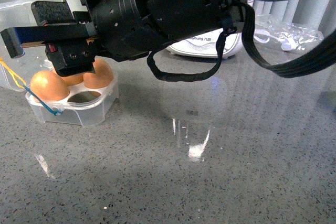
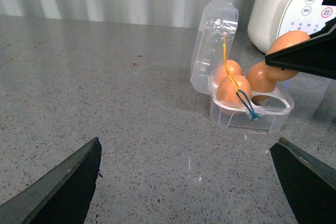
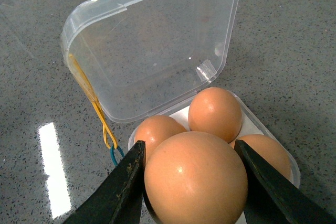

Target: Put egg into box

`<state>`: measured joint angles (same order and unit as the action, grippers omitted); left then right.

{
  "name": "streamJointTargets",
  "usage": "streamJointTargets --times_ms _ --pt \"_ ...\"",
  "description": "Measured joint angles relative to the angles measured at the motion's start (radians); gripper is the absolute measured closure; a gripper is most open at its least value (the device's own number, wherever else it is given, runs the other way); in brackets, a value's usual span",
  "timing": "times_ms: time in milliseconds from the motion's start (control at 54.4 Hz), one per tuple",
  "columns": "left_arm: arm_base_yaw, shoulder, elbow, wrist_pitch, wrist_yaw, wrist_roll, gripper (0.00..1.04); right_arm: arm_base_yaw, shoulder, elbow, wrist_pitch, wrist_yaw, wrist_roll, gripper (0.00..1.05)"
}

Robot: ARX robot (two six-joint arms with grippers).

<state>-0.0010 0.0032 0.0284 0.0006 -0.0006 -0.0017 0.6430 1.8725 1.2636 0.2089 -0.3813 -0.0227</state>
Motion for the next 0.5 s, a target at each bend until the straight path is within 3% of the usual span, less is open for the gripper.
streamJointTargets --times_ms 496 --pt "0.0 0.0 0.0 0.0 0.0 0.0 0.07 0.002 0.037 0.037 -0.012 0.015 -0.008 0.62"
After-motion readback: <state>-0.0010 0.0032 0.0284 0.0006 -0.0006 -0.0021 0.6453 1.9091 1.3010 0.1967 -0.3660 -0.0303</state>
